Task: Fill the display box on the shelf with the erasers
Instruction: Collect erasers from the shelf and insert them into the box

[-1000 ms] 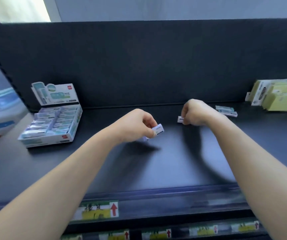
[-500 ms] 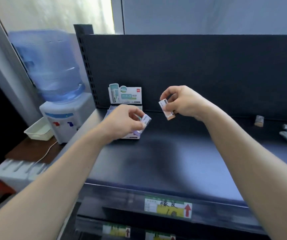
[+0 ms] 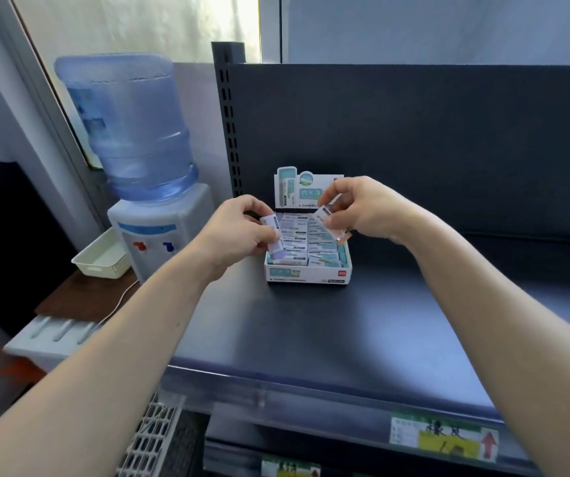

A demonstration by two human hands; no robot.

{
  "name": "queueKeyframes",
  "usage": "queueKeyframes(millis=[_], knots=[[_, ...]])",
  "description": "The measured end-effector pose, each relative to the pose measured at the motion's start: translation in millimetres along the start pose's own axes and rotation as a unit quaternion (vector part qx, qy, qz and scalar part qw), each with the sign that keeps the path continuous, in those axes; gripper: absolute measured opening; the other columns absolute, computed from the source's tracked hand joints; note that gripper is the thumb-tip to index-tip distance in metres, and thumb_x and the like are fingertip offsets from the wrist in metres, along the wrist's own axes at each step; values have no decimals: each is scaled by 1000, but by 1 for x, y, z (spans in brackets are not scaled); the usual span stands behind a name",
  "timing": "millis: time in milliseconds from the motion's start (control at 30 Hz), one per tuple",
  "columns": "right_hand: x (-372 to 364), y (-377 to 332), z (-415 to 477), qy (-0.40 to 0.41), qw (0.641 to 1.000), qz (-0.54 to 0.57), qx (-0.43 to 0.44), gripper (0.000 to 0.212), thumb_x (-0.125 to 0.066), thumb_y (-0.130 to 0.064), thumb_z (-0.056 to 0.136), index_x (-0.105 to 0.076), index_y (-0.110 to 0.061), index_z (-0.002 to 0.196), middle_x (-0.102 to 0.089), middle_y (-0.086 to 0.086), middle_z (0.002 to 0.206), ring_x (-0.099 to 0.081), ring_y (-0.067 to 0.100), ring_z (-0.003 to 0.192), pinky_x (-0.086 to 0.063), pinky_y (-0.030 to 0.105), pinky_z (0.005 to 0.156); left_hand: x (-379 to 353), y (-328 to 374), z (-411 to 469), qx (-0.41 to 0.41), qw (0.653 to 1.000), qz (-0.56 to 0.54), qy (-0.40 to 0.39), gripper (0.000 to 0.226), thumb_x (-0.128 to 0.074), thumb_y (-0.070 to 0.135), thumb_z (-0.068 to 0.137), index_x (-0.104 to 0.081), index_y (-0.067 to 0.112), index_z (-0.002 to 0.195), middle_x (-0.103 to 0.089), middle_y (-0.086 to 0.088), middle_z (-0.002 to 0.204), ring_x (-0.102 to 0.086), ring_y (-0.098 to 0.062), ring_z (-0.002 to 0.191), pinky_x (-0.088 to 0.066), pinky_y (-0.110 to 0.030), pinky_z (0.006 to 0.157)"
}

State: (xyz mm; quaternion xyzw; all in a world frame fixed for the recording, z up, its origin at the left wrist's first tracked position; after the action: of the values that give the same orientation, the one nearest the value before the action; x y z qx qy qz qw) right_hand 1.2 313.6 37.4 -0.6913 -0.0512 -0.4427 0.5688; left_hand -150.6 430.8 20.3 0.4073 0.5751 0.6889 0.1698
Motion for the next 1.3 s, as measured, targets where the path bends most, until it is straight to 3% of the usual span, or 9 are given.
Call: queueKeyframes(millis=[167,333,467,600,733,833,967,1133,1300], knots=[[-4,1,10,54,998,-5,-15,18,-67,0,81,-66,-13,94,-63,1,76,-61,19,69,-56,38,77,7,-9,12,-1,999,-33,-10,21,-65,-3,81,-50,7,91,-64,-13,86,-62,-16,69,-52,-16,47],[-1,7,15,91,996,-15,-10,17,-68,-4,83,-72,-18,93,-55,-1,72,-50,12,63,-49,33,75,1,-10,24,-11,997,-65,-28,27,-67,-8,78,-45,9,82,-60,-14,85,-63,-23,76,-58,-34,73],[4,14,21,88,996,-22,-11,25,-67,-1,83,-71,-20,99,-51,-3,70,-48,12,62,-44,28,69,-7,-7,31,-20,996,-75,-43,30,-69,-8,76,-46,9,86,-58,-12,87,-63,-22,76,-59,-30,69],[6,19,32,70,997,-31,-31,27,-62,9,81,-64,-11,99,-59,1,83,-56,16,77,-48,22,64,-15,-5,37,-22,998,-50,-39,28,-70,-8,75,-50,7,88,-58,-18,94,-63,-25,78,-61,-36,74],[7,25,49,52,997,-56,-18,21,-68,6,78,-66,-13,87,-67,4,88,-61,17,82,-54,30,75,-19,-6,42,-15,1000,-11,-16,26,-73,-5,74,-53,9,83,-62,-17,87,-65,-24,72,-61,-37,74],[7,28,58,39,996,-75,-1,19,-72,1,77,-69,-15,85,-67,2,87,-60,15,79,-50,27,73,-22,-3,46,-22,999,31,7,26,-80,4,70,-58,11,82,-62,-6,76,-60,-16,67,-54,-26,62],[4,31,66,21,995,-93,20,16,-74,0,75,-70,-11,85,-67,1,85,-61,13,79,-50,25,73,-29,1,49,-26,998,60,19,25,-83,10,67,-63,9,83,-61,-2,72,-55,-13,65,-46,-22,59],[3,33,71,12,992,-121,34,15,-75,-5,77,-74,-12,89,-66,-4,88,-60,9,81,-44,18,72,-36,2,52,-22,995,88,32,24,-82,14,68,-64,12,83,-66,-7,78,-58,-16,69,-53,-30,67],[2,36,73,24,982,-179,61,14,-71,-4,78,-77,-13,88,-65,-4,88,-63,14,90,-51,26,82,-44,3,56,-31,993,108,35,24,-85,19,66,-66,13,79,-59,-1,71,-51,-14,63,-49,-33,65]])
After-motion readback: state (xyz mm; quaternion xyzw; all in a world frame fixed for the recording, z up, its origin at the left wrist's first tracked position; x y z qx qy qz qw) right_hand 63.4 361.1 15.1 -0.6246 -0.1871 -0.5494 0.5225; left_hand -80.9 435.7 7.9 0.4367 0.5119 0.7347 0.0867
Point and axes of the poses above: each hand's wrist, its own z-axis towards the middle knuckle, its own x-axis out of the back of the hand, y = z × x, the point moved 2 cm from there along z, towards the middle knuckle
